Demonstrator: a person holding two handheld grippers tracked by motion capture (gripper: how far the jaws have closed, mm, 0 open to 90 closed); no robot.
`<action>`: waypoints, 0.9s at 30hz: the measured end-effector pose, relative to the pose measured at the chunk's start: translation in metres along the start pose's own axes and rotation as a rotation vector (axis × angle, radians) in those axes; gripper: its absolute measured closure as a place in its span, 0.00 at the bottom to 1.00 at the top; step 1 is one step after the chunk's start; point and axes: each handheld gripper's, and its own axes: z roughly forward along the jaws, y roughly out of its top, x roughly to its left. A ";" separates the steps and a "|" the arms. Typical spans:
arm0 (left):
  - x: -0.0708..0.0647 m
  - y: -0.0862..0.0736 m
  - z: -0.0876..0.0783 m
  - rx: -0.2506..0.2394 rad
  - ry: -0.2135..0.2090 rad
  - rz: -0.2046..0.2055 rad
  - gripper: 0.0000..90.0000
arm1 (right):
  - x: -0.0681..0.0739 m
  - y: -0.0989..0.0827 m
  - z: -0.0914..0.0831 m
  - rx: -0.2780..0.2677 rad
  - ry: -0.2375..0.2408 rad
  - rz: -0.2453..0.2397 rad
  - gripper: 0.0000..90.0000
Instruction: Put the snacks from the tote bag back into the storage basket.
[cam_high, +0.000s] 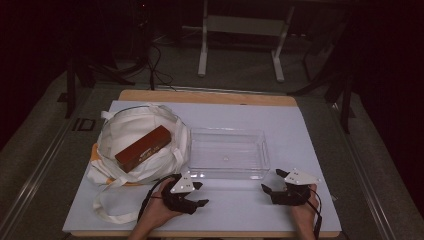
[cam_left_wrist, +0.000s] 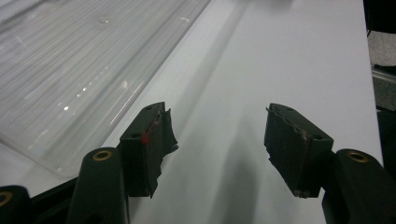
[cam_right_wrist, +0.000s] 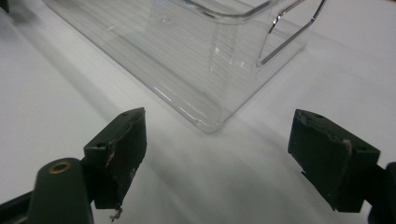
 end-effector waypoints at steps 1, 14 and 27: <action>-0.001 0.001 -0.002 0.007 0.020 0.010 0.44 | 0.000 0.000 0.000 0.000 0.004 -0.003 0.21; -0.006 0.008 -0.014 0.037 0.059 0.026 0.48 | -0.001 0.000 0.000 -0.003 0.048 -0.017 0.22; -0.007 0.016 -0.030 0.053 0.082 0.060 0.48 | -0.001 -0.001 0.000 -0.012 0.068 -0.017 0.22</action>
